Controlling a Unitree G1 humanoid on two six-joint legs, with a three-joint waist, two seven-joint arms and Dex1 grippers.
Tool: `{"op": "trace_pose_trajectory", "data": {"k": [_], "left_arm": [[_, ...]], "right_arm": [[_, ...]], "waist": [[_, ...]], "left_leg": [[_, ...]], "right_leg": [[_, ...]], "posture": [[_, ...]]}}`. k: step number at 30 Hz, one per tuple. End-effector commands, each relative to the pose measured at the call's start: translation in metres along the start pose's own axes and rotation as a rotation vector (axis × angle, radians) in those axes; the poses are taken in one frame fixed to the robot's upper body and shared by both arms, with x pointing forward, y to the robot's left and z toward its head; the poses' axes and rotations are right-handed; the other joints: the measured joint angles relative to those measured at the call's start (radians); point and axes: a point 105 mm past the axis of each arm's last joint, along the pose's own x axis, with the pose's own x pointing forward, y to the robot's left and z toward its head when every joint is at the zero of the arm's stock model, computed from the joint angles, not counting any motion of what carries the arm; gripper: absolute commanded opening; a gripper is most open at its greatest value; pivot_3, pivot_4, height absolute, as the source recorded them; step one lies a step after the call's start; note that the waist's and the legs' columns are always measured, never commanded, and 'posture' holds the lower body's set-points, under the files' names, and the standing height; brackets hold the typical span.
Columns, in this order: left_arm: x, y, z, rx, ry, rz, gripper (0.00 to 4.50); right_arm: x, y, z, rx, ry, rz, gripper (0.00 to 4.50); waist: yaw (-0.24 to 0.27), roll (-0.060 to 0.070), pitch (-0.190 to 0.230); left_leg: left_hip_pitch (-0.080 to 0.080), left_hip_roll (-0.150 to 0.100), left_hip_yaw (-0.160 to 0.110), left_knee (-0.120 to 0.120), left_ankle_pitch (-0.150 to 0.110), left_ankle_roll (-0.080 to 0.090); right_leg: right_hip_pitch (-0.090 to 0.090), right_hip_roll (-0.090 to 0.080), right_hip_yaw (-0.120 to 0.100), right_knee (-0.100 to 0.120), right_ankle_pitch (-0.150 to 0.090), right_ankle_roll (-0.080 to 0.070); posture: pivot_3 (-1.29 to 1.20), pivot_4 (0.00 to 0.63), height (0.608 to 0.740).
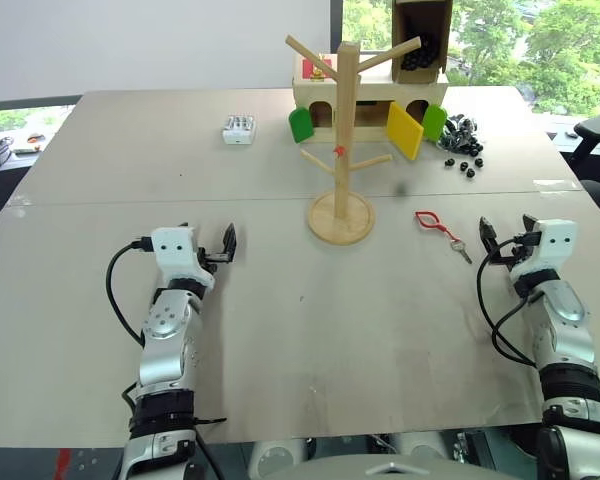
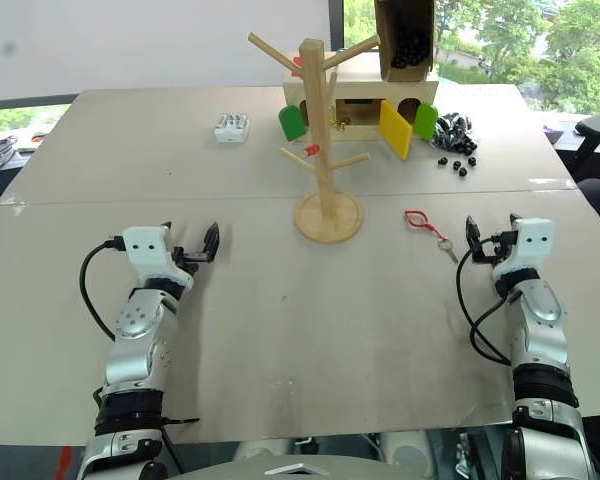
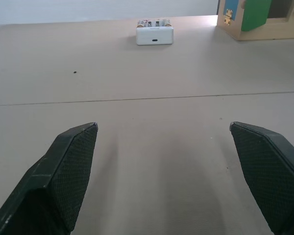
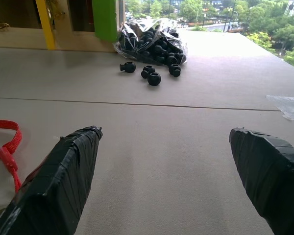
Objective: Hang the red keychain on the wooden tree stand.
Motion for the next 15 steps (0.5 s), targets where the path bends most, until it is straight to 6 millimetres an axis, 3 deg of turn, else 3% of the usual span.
{"op": "trace_pose_trajectory", "data": {"k": [1,5,15], "left_arm": [[0.0031,0.0060,0.0053,0.000,-0.036,0.009,4.46],[0.0027,0.0086,-0.0021,-0.004,-0.036,0.000,4.46],[-0.0014,0.0130,0.0013,-0.009,-0.057,-0.021,4.46]], "right_arm": [[0.0005,-0.0099,0.0160,-0.017,-0.058,-0.021,4.50],[0.0002,-0.0102,0.0155,-0.016,-0.055,-0.019,4.50],[-0.0011,-0.0100,0.0159,-0.017,-0.056,-0.017,4.50]], "waist": [[0.000,0.000,0.000],[-0.001,0.000,0.000],[-0.001,0.000,0.000]], "left_leg": [[0.000,0.000,0.000,0.000,0.000,0.000],[0.000,0.000,0.000,0.000,0.000,0.000],[0.000,0.000,0.001,0.000,0.000,0.000]], "right_leg": [[0.000,0.000,0.000,0.000,0.000,0.000],[0.000,0.000,0.000,0.000,0.000,0.000],[0.000,0.000,0.000,0.000,0.000,0.000]], "posture": [[0.00,0.150,0.740],[0.00,0.150,0.740],[0.00,0.150,0.740]]}}
